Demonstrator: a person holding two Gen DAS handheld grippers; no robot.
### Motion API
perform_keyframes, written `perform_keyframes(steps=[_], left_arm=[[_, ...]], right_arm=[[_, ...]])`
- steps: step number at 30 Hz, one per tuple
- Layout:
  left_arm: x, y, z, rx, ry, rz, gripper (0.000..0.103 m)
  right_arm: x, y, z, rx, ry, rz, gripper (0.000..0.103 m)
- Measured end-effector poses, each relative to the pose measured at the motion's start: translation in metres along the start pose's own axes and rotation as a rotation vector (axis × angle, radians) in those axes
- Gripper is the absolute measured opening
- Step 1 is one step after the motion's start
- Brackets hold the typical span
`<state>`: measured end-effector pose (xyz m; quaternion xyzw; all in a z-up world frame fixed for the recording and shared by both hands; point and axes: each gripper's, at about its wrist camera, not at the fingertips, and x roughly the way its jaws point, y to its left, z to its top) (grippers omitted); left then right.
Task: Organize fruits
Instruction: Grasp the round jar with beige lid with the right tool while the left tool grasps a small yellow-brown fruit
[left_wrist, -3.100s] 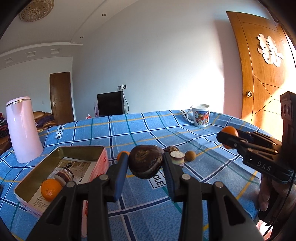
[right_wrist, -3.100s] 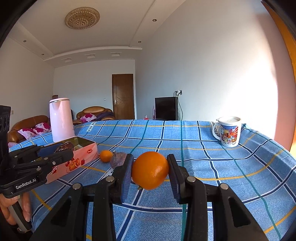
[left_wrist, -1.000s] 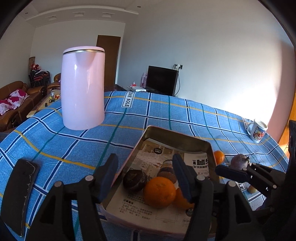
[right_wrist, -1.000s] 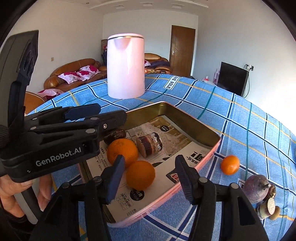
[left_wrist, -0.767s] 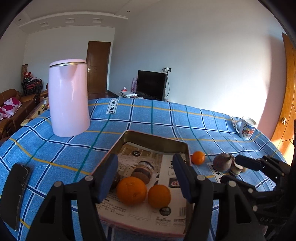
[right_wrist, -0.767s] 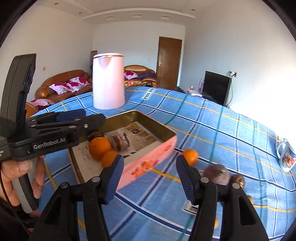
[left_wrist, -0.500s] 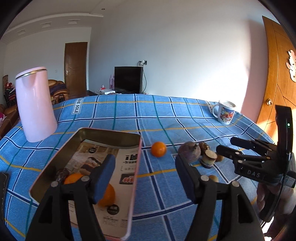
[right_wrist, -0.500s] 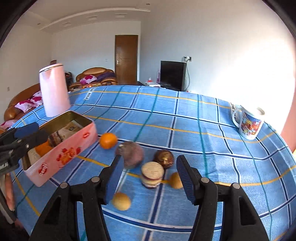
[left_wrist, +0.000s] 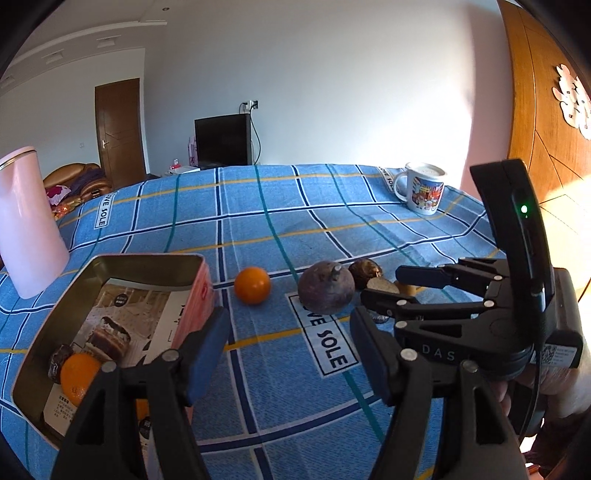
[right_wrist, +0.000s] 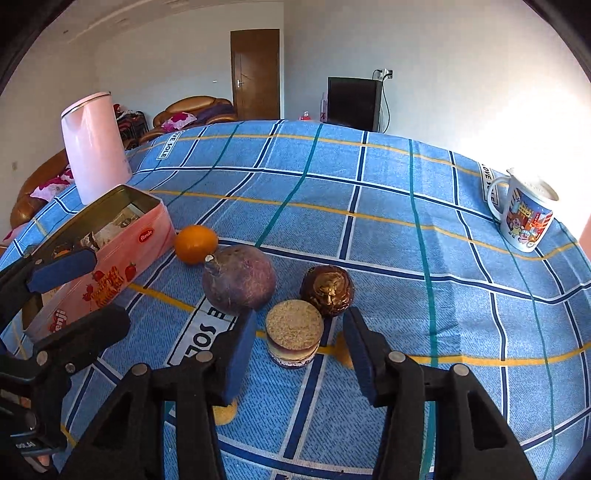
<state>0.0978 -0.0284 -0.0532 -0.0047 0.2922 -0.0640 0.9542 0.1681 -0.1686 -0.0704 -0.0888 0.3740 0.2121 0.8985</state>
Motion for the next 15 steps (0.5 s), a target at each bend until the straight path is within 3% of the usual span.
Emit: perform_keyframes(steps=[6,10,15], left_arm=[[0.002,-0.004,0.001,0.011,0.008,0.002,0.07],[0.004,-0.007,0.001,0.023,0.009,-0.006,0.07],[0.006,-0.017,0.001,0.047,0.015,-0.03,0.07]], right_arm=[[-0.003,0.003,0.001,-0.026,-0.023,0.006,0.047],[0.01,0.002,0.001,-0.031,0.049,0.018,0.036],[0.008,-0.004,0.001,0.005,0.039,0.049,0.035]])
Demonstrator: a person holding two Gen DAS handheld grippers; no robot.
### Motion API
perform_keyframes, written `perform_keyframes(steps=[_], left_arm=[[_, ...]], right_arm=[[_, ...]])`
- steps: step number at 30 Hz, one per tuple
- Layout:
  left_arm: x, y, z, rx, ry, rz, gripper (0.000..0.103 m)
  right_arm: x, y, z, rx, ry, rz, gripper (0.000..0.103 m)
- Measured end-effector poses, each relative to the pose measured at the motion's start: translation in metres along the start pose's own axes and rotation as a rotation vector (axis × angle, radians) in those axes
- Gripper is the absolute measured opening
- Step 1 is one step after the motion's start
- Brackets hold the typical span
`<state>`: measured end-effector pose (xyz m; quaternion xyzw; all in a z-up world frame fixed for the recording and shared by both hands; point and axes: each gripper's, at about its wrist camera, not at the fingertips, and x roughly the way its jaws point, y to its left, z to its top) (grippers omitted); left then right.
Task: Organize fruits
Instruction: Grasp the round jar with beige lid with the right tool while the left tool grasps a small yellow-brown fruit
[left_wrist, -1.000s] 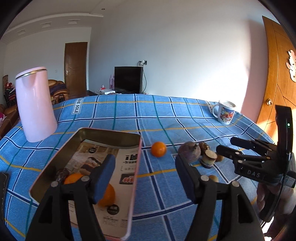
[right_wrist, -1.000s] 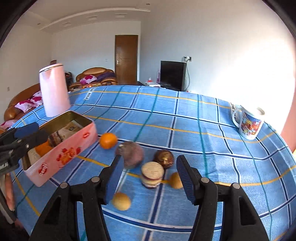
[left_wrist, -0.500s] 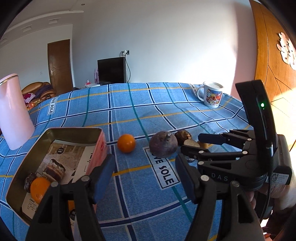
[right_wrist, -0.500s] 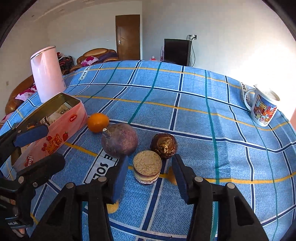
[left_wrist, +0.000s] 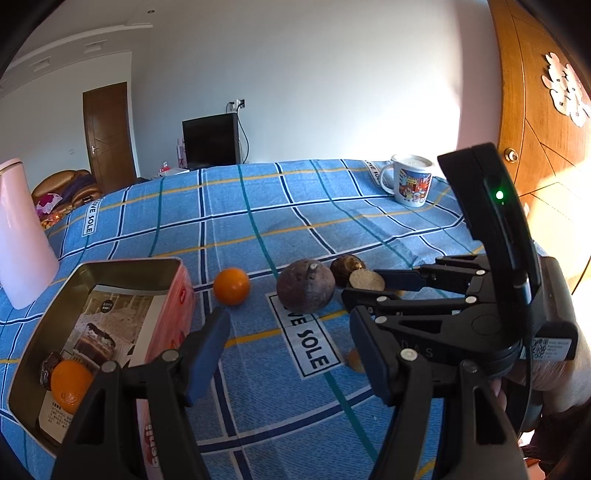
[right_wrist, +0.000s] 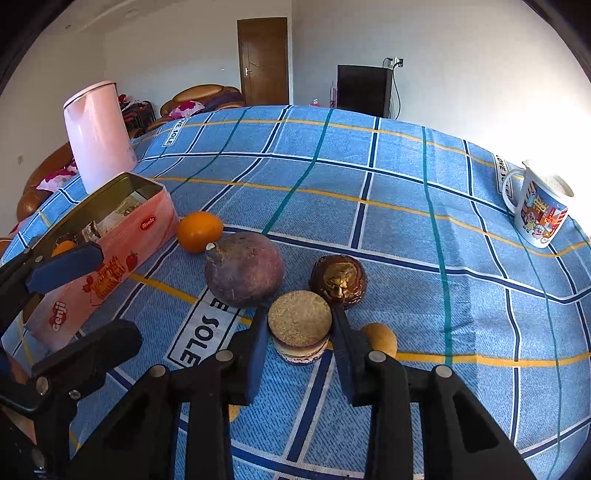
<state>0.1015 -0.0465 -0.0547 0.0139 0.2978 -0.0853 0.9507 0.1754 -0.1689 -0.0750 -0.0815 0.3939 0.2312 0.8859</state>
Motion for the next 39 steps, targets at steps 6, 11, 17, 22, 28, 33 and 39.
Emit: perform_keyframes(steps=[6,11,17,22,28,33,39], left_arm=[[0.012,-0.016,0.001,0.032,0.061,-0.075,0.07],[0.032,-0.03,-0.003,0.065,0.168,-0.132,0.064],[0.043,-0.045,-0.013,0.097,0.248,-0.181,0.029],[0.036,-0.039,-0.012,0.069,0.215,-0.159,0.029],[0.019,-0.026,-0.009,0.015,0.117,-0.133,0.029],[0.001,-0.015,0.003,-0.019,0.0,-0.099,0.029],[0.001,-0.006,0.007,-0.032,-0.023,-0.072,0.029]], right_arm=[[-0.027,-0.015,-0.004,0.093,-0.138,-0.054,0.035],[-0.03,-0.029,-0.005,0.167,-0.149,-0.047,0.035],[-0.031,-0.028,-0.005,0.162,-0.16,-0.055,0.035],[-0.034,-0.028,-0.006,0.163,-0.175,-0.052,0.035],[-0.039,-0.027,-0.008,0.155,-0.203,-0.038,0.035],[-0.048,-0.024,-0.01,0.141,-0.25,-0.022,0.035],[-0.053,-0.022,-0.011,0.134,-0.276,-0.021,0.035]])
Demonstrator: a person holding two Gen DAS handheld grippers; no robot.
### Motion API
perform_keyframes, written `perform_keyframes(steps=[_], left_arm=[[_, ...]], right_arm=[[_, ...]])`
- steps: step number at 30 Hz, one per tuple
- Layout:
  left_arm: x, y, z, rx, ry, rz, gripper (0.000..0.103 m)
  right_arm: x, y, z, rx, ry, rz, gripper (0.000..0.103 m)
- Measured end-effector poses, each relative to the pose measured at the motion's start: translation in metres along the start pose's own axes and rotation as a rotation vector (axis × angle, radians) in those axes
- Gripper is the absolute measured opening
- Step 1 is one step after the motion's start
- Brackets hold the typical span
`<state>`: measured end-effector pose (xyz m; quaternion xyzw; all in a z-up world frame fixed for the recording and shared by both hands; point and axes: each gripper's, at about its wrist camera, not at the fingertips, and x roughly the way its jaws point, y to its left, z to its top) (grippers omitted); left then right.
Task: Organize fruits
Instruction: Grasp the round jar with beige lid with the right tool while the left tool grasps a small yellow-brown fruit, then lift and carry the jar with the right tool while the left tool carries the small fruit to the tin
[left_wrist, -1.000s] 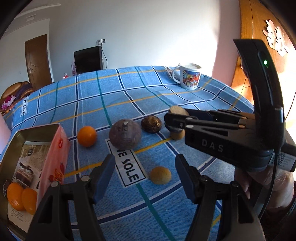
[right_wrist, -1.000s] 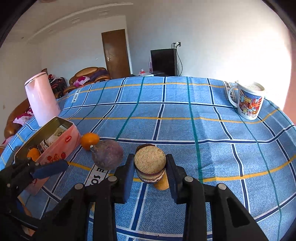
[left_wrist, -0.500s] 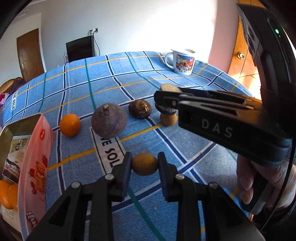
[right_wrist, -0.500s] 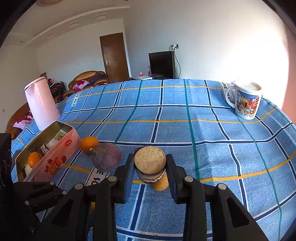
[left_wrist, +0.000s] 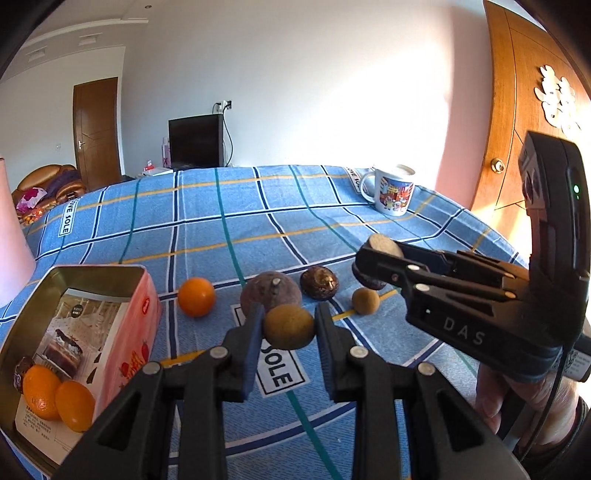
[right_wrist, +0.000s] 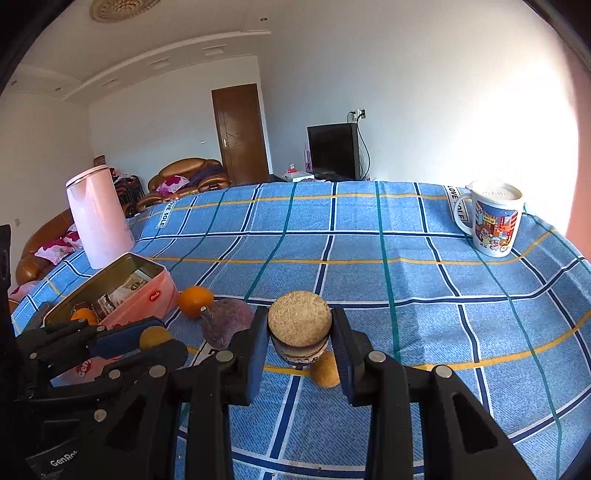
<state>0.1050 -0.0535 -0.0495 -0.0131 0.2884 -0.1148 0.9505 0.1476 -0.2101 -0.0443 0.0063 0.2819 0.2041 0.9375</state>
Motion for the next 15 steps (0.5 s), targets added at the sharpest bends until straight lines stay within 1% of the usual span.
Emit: perform_keyframes(steps=[7,15], left_arm=[[-0.008,-0.001,-0.001,0.011,-0.047,0.027,0.029],[-0.015,-0.001,-0.002,0.015,-0.093,0.036,0.029]], right_arm=[[-0.009,0.003,-0.001,-0.018,-0.043,-0.006,0.035],[-0.019,0.007,-0.002,-0.036,-0.094,-0.011,0.035]])
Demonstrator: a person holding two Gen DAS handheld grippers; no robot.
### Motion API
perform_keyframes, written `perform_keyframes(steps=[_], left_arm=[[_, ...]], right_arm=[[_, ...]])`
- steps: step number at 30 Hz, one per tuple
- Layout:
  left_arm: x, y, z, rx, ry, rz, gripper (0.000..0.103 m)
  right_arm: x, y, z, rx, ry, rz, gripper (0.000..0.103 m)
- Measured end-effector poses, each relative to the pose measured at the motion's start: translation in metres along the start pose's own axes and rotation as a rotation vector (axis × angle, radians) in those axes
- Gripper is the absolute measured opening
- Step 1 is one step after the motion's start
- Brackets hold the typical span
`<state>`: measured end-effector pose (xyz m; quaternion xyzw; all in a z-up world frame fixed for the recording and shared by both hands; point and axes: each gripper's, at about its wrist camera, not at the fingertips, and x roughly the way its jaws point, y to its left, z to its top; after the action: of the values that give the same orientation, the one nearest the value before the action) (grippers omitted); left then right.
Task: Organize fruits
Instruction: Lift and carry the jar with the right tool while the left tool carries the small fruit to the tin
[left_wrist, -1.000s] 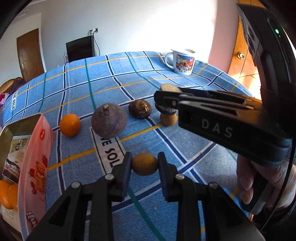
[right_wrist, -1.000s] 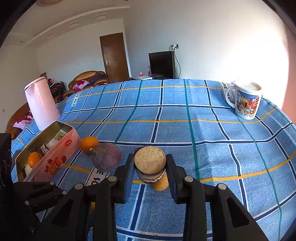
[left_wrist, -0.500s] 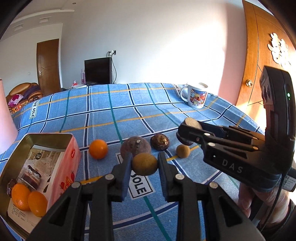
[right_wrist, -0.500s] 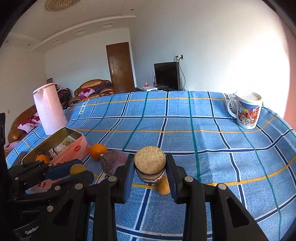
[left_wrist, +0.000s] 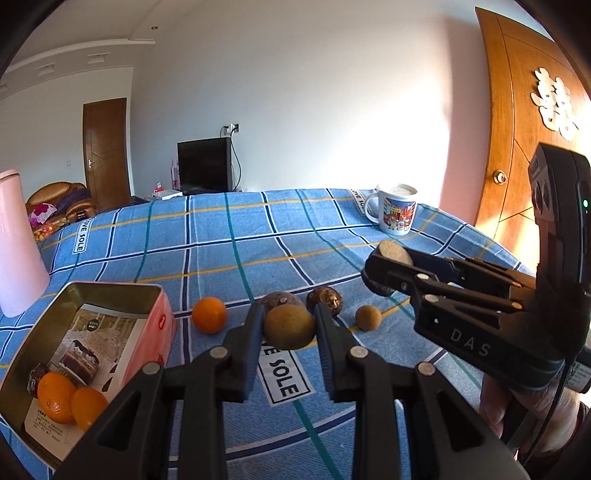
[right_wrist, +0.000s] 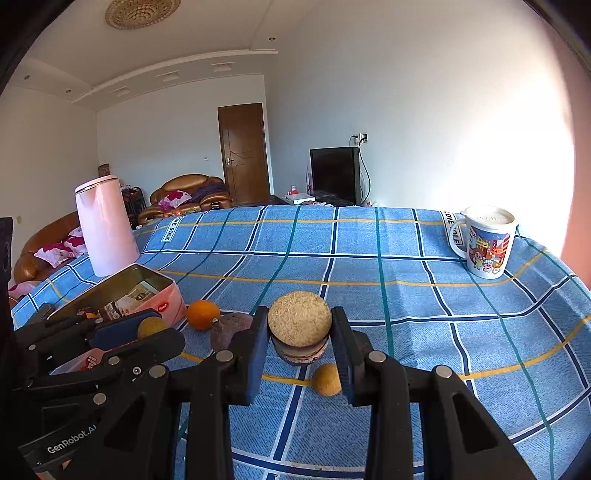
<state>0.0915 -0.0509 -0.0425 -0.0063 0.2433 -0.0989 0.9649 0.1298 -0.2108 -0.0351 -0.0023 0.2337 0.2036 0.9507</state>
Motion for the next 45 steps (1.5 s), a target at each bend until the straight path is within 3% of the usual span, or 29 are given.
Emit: perform_keyframes(steps=[26,34,45], left_arm=[[-0.023,-0.004,-0.002,0.016,-0.136,0.033,0.029],[-0.027,0.0,-0.003,0.002,-0.147,0.026,0.029],[-0.033,0.045,-0.004,-0.075,-0.124,0.102,0.029]], right_arm=[[-0.023,0.009,-0.002,-0.043,-0.118,-0.021,0.035],[-0.021,0.01,-0.002,-0.041,-0.109,-0.036,0.035],[-0.003,0.045,0.002,-0.078,-0.047,0.059,0.035]])
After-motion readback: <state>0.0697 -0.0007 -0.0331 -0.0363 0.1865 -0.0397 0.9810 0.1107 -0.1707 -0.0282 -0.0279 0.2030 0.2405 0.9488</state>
